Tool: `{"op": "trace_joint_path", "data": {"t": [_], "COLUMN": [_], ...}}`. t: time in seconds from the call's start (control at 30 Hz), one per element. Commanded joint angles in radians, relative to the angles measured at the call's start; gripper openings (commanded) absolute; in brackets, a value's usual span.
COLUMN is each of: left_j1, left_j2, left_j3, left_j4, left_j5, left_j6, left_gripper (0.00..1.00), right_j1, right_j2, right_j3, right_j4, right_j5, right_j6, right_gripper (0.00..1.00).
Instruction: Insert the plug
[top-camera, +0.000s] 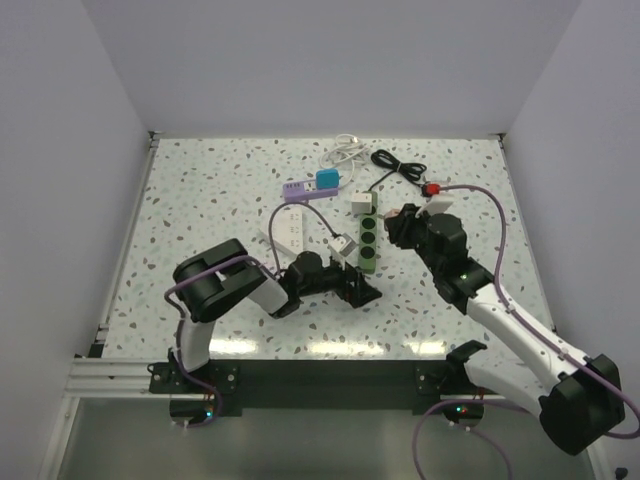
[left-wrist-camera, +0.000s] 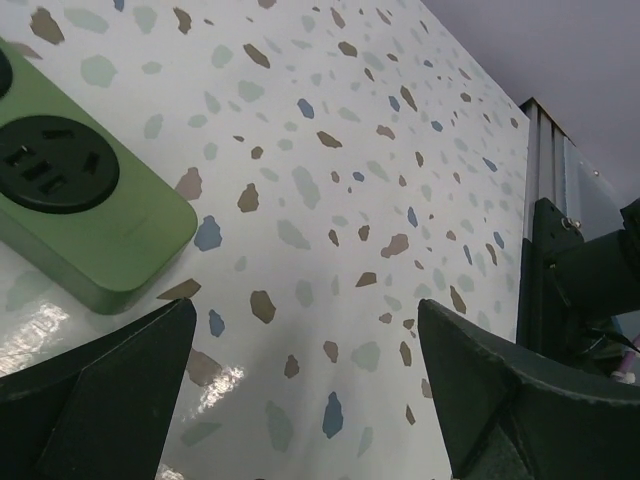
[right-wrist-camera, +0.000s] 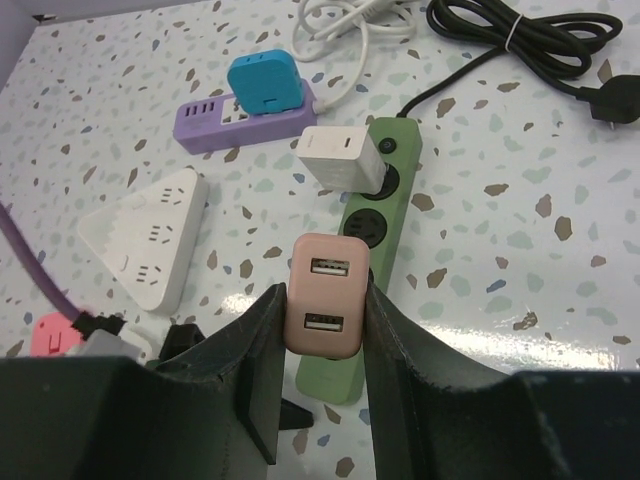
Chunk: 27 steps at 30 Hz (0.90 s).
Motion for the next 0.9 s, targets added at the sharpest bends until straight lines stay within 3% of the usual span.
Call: {"op": "trace_joint_path", "data": {"t": [0.0, 0.1, 0.23, 0.33, 0.47, 0.87], "left_j1": [0.003, 0.006, 0.055, 0.219, 0.285, 0.408], "left_j2": [-0.128, -0.314, -0.527, -0.680, -0.754, -0.825], "left_j3": [-0.022, -0.045, -0.094, -0.172, -0.207, -0.250], "left_j4": [0.016, -0.218, -0.381, -0.395, -0.482, -0.539], "left_j5": [-0.011, -0.145, -0.359, -0.358, -0.462, -0.463], "left_j6": [0.079, 0.214, 0.300, 0.259, 0.294, 0.277], "left_gripper": [0.98, 1.00, 1.00, 1.00, 1.00, 1.00], "right_j1": [0.001, 0.002, 0.016, 0.031, 0.047, 0.096], "right_j2": [0.031, 0.084, 0.160, 0.219, 0.317, 0.526], "right_j3": [0.032, 0.037, 0.055, 0.069, 0.104, 0.184], "right_j4": [0.047, 0.077, 0.113, 0.156, 0.199, 0.257], "right_j5": [0.040, 0.023, 0.048, 0.083, 0.115, 0.290], "right_j6": [-0.017, -0.023, -0.035, -0.048, -0.065, -0.008], "right_gripper": [0.00, 0.00, 0.00, 0.00, 0.00, 0.00]}}
